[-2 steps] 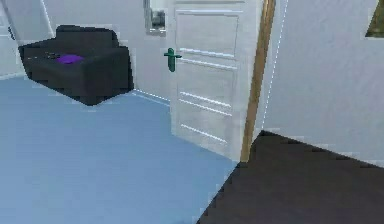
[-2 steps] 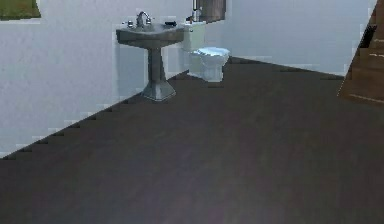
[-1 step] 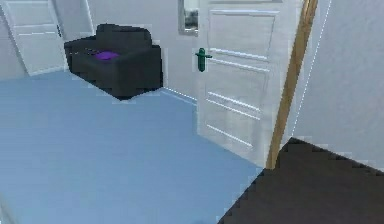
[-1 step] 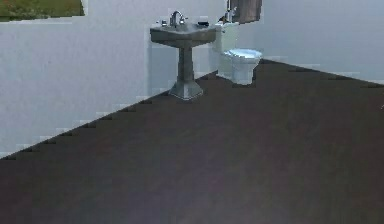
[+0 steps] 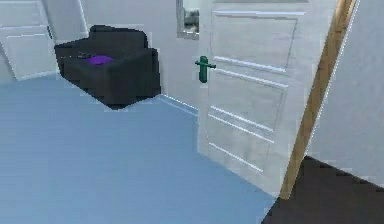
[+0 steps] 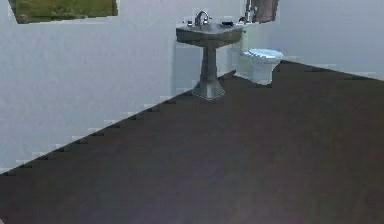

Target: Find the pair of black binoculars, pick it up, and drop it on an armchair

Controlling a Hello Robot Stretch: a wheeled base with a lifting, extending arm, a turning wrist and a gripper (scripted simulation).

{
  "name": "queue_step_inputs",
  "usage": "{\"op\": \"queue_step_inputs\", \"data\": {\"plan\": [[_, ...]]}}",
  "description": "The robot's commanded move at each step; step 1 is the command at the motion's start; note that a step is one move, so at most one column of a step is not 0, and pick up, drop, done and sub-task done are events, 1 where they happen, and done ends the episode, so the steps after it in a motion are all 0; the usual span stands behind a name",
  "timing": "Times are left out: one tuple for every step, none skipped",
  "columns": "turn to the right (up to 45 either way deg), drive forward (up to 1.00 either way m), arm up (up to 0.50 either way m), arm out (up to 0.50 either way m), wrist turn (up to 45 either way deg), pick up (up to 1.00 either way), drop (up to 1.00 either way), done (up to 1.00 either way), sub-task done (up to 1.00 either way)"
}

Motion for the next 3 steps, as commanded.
{"op": "queue_step_inputs", "data": {"plan": [[-36.0,0.00,0.00,0.00,0.0,0.00,0.00,0.00,0.00],[0.0,0.80,0.00,0.00,0.0,0.00,0.00,0.00,0.00],[-9.0,0.00,0.00,0.00,0.0,0.00,0.00,0.00,0.00]]}}
